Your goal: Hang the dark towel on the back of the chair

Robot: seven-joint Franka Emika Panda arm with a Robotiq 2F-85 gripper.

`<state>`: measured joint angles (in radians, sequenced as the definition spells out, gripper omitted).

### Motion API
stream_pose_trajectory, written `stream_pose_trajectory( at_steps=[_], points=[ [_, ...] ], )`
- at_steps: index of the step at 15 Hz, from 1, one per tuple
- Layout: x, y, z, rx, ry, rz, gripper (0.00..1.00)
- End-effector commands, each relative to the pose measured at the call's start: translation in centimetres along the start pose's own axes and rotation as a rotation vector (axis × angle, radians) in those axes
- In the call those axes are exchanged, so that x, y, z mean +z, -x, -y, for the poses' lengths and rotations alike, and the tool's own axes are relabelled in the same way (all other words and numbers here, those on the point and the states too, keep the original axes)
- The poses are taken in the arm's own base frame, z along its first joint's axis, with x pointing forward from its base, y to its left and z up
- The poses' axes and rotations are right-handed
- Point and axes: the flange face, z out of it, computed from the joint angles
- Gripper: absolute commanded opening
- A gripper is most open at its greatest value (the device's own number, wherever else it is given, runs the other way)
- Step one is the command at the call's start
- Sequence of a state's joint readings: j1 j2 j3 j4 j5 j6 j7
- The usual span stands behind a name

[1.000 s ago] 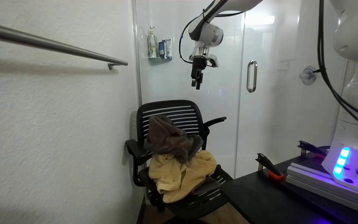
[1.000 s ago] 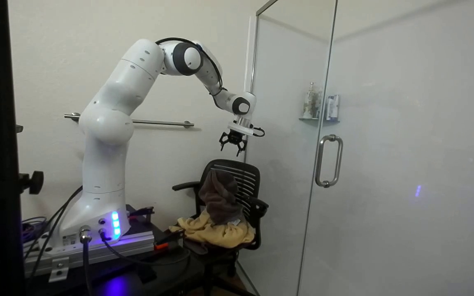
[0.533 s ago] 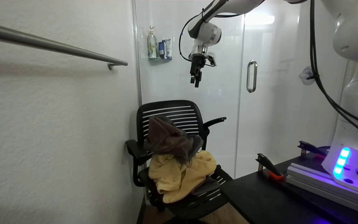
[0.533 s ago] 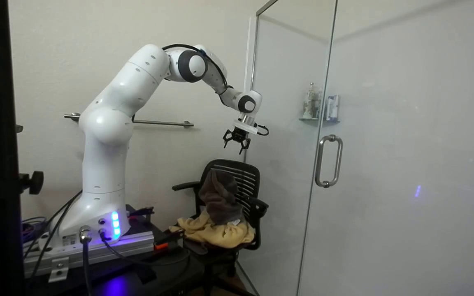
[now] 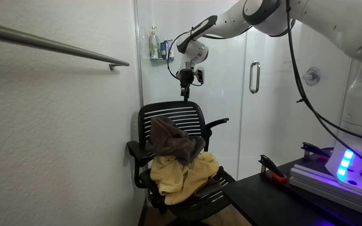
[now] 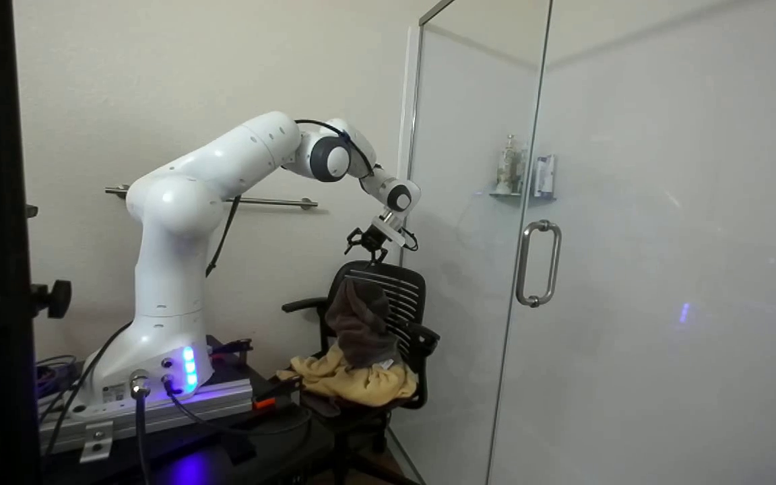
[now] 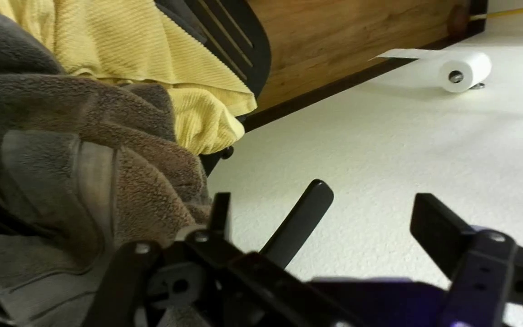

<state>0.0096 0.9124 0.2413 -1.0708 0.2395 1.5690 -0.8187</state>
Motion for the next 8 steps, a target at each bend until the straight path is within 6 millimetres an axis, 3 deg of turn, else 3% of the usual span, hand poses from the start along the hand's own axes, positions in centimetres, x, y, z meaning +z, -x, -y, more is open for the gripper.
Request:
stream_pose_trajectory(
  at_steps=[1,2,3,6,8],
  points=[
    [0.6,-3.1,1.9,0.067,-0.062,0.071,1.0],
    [-0.1,-3.7,3.0,0.051,-0.084,0.068,1.0],
    [1.5,-2.7,1.8,0.046,-0.062,0.067,1.0],
    [0.3,-4.0,3.6,0.041,-0.063,0.078,1.0],
    [1.6,-5.2,1.7,0.123,-0.003,0.027,1.0]
  ],
)
